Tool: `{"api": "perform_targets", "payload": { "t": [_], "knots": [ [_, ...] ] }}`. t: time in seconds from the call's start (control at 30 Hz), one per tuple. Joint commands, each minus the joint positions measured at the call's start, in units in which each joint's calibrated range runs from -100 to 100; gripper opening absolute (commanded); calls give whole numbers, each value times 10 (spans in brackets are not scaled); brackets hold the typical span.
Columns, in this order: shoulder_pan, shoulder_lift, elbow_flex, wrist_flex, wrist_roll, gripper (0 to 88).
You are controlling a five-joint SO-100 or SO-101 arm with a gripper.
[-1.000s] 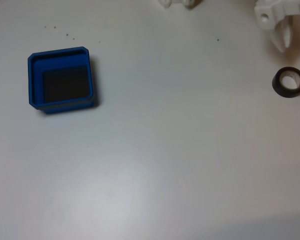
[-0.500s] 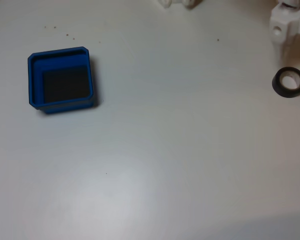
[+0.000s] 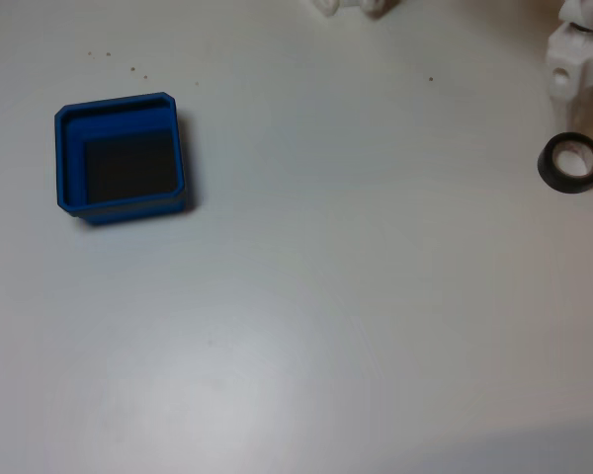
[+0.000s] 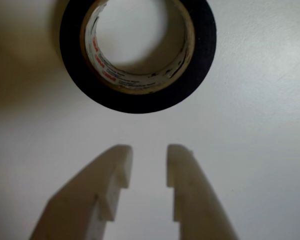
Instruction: Pick the black tape roll and drop it in the blue box
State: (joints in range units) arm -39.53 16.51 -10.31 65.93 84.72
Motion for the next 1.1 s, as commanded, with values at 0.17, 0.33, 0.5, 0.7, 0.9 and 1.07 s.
{"api": "perform_targets", "payload": {
  "t": [0.17,0.33,0.5,0.7,0.9,1.07],
  "knots": [
    [5,-3,-37,5,1,7],
    [18,1,-37,4,-2,7],
    [45,45,-41,4,3,7],
    [59,56,-41,-10,-1,12],
    [59,56,-41,-21,-2,66],
    [59,56,-49,-22,-2,136]
  ]
}}
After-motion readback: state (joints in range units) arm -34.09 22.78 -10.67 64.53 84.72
